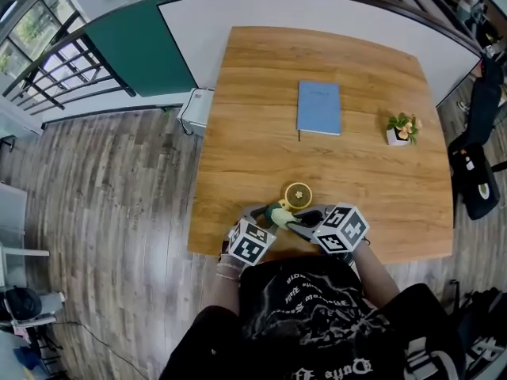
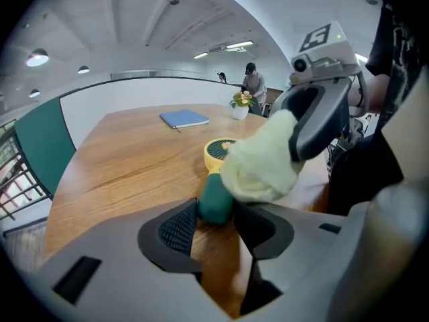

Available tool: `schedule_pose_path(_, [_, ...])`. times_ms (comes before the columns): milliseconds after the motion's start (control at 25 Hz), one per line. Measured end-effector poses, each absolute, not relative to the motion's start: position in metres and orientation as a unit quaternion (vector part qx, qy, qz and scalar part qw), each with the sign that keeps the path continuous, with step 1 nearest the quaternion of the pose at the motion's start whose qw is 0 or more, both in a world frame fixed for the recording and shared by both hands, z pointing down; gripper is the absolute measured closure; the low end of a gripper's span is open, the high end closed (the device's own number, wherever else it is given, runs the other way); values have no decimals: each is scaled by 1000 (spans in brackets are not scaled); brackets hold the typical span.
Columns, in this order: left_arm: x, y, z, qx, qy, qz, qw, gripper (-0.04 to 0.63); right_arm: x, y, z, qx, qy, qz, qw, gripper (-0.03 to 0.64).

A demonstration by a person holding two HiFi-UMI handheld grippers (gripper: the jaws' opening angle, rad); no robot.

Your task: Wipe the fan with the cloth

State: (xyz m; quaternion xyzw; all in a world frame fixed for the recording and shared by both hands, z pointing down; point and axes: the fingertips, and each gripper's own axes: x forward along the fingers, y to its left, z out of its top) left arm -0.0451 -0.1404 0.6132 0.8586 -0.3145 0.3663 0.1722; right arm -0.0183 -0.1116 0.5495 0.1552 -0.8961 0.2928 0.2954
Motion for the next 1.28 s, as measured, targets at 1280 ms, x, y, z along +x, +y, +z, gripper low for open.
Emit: schedule_pose_path(1280, [-50, -129, 623, 850, -323, 374, 181, 411, -70, -156, 581, 187, -847, 190, 461, 551])
